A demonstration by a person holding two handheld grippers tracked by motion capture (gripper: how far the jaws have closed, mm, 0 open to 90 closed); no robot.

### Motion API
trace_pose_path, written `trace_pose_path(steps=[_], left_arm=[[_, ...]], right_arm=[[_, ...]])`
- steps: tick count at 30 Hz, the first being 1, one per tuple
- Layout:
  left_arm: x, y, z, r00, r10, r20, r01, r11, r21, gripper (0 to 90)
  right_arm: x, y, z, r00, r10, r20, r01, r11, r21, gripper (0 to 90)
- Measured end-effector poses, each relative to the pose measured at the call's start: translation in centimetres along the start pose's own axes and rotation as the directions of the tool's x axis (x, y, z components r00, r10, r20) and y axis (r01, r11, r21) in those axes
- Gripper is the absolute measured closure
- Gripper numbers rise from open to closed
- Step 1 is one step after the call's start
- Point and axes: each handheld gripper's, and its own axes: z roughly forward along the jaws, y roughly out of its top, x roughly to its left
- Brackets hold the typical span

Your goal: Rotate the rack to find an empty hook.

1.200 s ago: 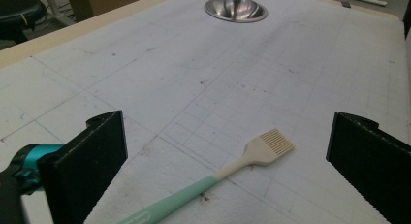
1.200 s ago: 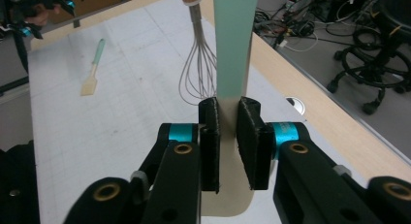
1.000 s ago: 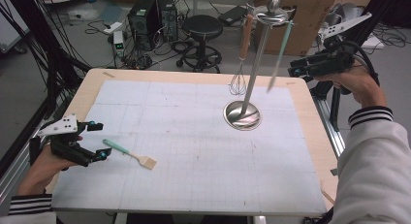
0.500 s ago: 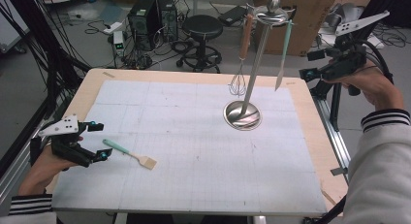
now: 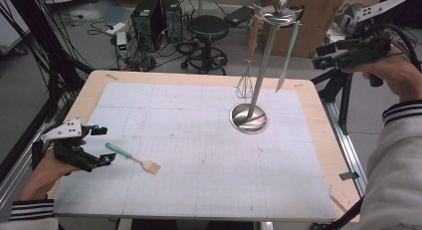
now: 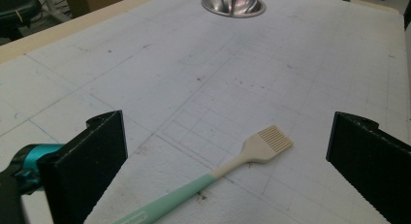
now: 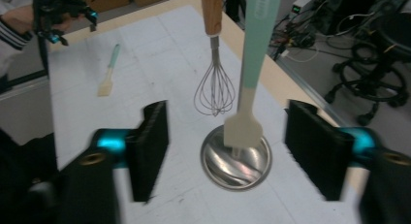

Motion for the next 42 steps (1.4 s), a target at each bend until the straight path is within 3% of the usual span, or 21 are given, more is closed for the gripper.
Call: trace_pose_path(steps=[10,20,30,35,42], left_arm=[[-0.2,0.0,0.5,0.9999,0.007,0.007,-0.008,0.9997,0.023,1.7],[-0.3,0.0,0.5,0.9999,0.01,0.003,-0.01,0.9996,0.026,1.7],[-0.3,-0.1,0.7,0.9999,0.006,0.008,-0.006,0.9996,0.029,1.7],[-0.2,-0.1,0.6,1.0,0.002,0.005,-0.002,0.9996,0.027,1.7],[-0.2,-0.1,0.5,1.0,0.007,0.004,-0.007,0.9997,0.023,1.7]], right_arm=[[-0.6,1.2,-0.6,0.9971,0.009,0.076,-0.01,1.0,0.006,87.7],[-1.1,2.7,-0.8,0.995,0.011,0.099,-0.008,0.999,-0.034,89.2],[-1.4,4.1,0.0,0.9889,0.008,0.148,0.001,0.998,-0.064,89.2],[-1.3,5.1,0.3,0.9901,-0.009,0.14,0.02,0.997,-0.078,89.2],[-0.4,6.3,1.1,0.9952,-0.039,0.089,0.046,0.995,-0.084,89.2]])
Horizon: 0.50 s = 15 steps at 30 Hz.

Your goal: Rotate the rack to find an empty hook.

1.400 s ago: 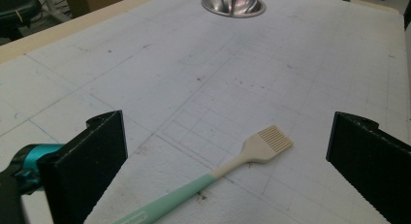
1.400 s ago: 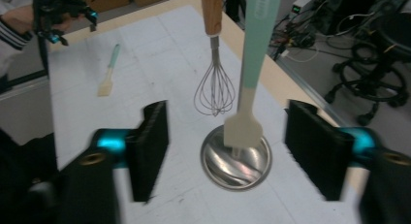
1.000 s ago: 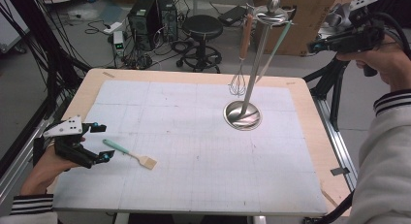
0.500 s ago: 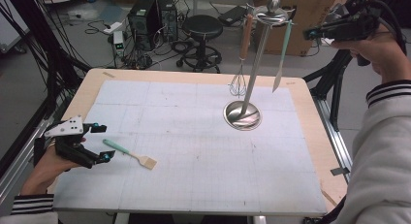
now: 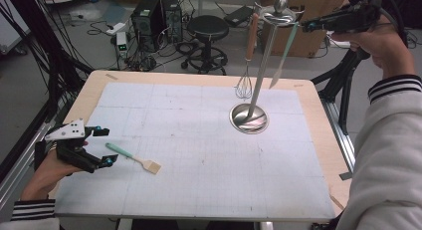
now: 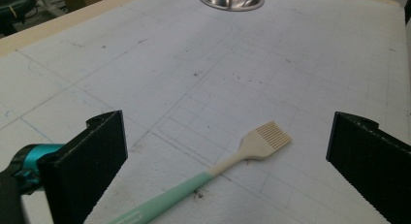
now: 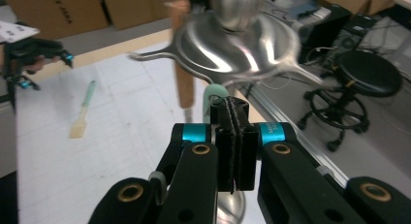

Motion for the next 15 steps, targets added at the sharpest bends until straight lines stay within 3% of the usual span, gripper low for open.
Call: trace_pose_path(steps=[15], left_arm=[[0.0,0.0,-0.1,1.0,-0.002,0.005,0.002,0.9999,-0.01,1.6]], right_arm=[[3.9,2.2,2.8,0.9963,-0.064,-0.058,0.066,0.997,0.034,89.2]])
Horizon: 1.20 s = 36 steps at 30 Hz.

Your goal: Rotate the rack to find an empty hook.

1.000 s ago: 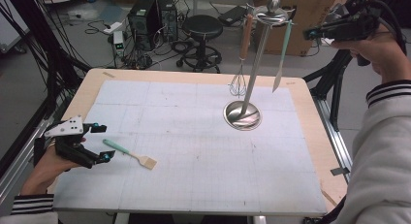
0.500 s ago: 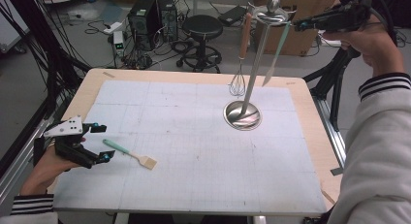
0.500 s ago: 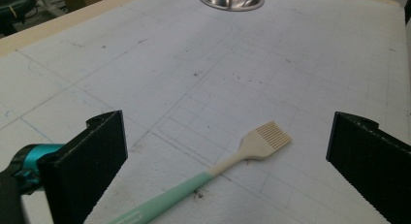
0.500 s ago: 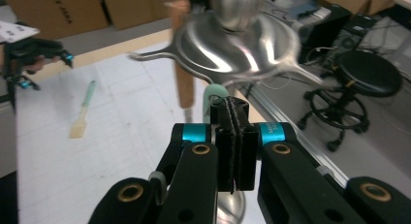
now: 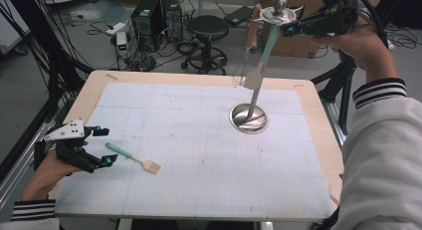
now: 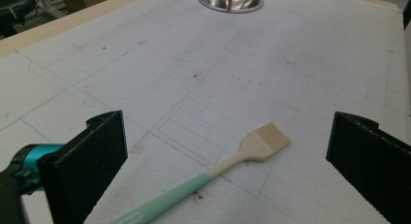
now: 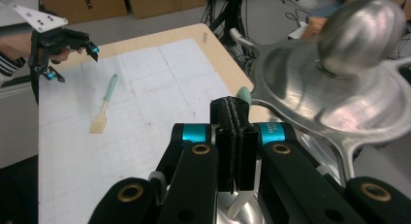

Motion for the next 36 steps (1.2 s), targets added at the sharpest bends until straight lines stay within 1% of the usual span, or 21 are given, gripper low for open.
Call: trace_pose_path(steps=[2,4,5,7,10,12,13,15,19,21,27,33,34,36], left_arm=[[0.1,0.0,-0.1,1.0,0.001,-0.002,-0.001,1.0,-0.002,1.6],[0.1,0.0,-0.1,1.0,-0.005,-0.005,0.005,1.0,-0.004,1.7],[0.1,0.0,-0.1,1.0,-0.006,-0.004,0.006,1.0,-0.004,1.7],[0.1,0.0,-0.1,1.0,-0.006,-0.004,0.006,1.0,-0.002,1.7],[0.1,0.0,0.0,1.0,-0.003,-0.002,0.003,1.0,-0.001,1.7],[0.1,-0.1,0.0,1.0,-0.007,-0.004,0.007,1.0,0.002,1.6],[0.1,-0.1,0.0,1.0,-0.005,-0.004,0.005,1.0,0.005,1.7],[0.2,-0.1,0.0,1.0,-0.007,-0.006,0.007,1.0,0.005,1.7],[0.1,-0.1,0.1,0.9999,-0.007,-0.008,0.007,0.9999,0.008,1.7],[0.2,-0.1,0.1,1.0,-0.004,-0.007,0.004,0.9999,0.013,1.6],[0.1,-0.1,0.3,1.0,-0.003,-0.005,0.003,0.9998,0.019,1.7],[0.3,-0.1,0.4,1.0,-0.004,-0.004,0.004,0.9996,0.026,1.7],[0.3,-0.1,0.4,1.0,-0.003,-0.004,0.003,0.9996,0.026,1.6],[0.3,-0.2,0.5,1.0,-0.004,-0.004,0.004,0.9995,0.031,1.7]], right_arm=[[0.1,0.0,0.1,0.9999,-0.003,-0.011,0.003,1.0,0.0,89.3],[0.2,0.0,0.1,0.9997,0.005,-0.024,-0.005,1.0,0.009,89.3],[0.1,-0.1,0.1,0.9995,-0.01,-0.029,0.01,1.0,0.005,89.3],[0.1,-0.2,0.0,0.9994,-0.004,-0.034,0.004,1.0,0.025,89.3],[0.1,-0.5,-0.3,0.9993,0.002,-0.037,-0.001,1.0,0.025,89.3],[0.1,-0.8,-0.7,0.9991,0.02,-0.037,-0.019,0.999,0.03,89.2],[0.0,-0.9,-0.8,0.9994,0.007,-0.035,-0.007,1.0,0.025,89.3],[-0.1,-1.3,-1.2,0.9994,0.01,-0.033,-0.01,1.0,0.023,89.2],[-0.4,-2.3,-2.4,0.9994,0.027,-0.022,-0.027,0.999,0.026,89.2],[-0.6,-2.8,-3.0,0.9993,0.036,-0.009,-0.035,0.999,0.027,89.2],[-1.3,-3.7,-4.4,0.9982,0.059,0.016,-0.059,0.998,0.014,89.2],[-2.3,-4.0,-4.9,0.9956,0.083,0.044,-0.083,0.997,0.003,89.2],[-2.5,-4.0,-4.9,0.995,0.091,0.041,-0.091,0.996,0.002,89.2],[-2.9,-4.1,-4.8,0.9956,0.084,0.042,-0.084,0.996,0.005,89.2]])
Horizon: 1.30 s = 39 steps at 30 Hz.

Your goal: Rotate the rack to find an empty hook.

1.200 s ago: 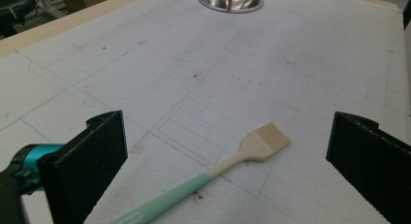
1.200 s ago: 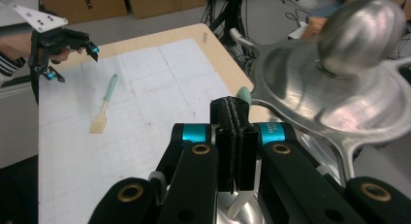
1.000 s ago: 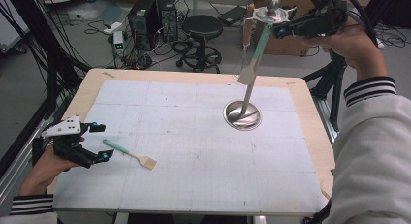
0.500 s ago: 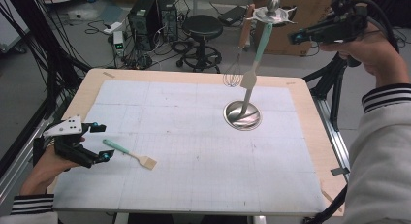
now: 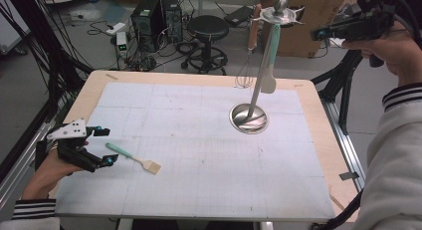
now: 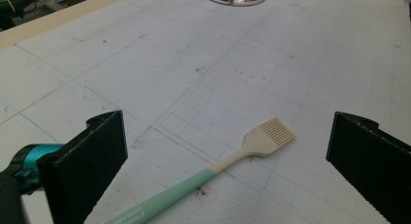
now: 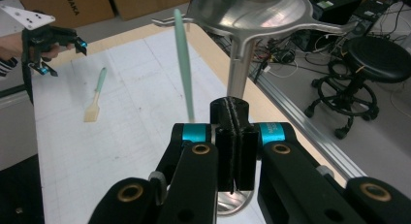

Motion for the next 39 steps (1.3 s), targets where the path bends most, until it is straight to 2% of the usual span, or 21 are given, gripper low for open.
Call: trace_pose_path(steps=[6,14,21,32,39], left_arm=[[0.0,0.0,0.1,1.0,0.001,0.003,-0.001,1.0,0.005,1.6],[0.0,0.0,0.1,1.0,0.0,0.002,0.0,1.0,0.009,1.7],[0.1,-0.2,0.2,1.0,-0.004,0.007,0.004,1.0,0.006,1.7],[0.0,-0.1,0.0,0.9999,-0.006,0.01,0.006,0.9999,-0.009,1.7],[0.0,-0.1,-0.1,0.9999,-0.007,0.011,0.007,0.9998,-0.021,1.7]], right_arm=[[-0.8,0.2,0.1,0.9999,0.013,0.011,-0.013,1.0,0.001,89.2],[-1.0,1.4,0.7,0.9996,-0.008,0.028,0.008,1.0,-0.011,89.2],[-0.1,2.0,1.6,0.9995,-0.026,0.019,0.026,0.999,-0.021,89.3],[2.6,3.0,3.3,0.998,-0.063,-0.009,0.063,0.998,-0.025,89.2],[3.4,3.2,3.9,0.9979,-0.061,-0.022,0.06,0.998,-0.024,89.2]])
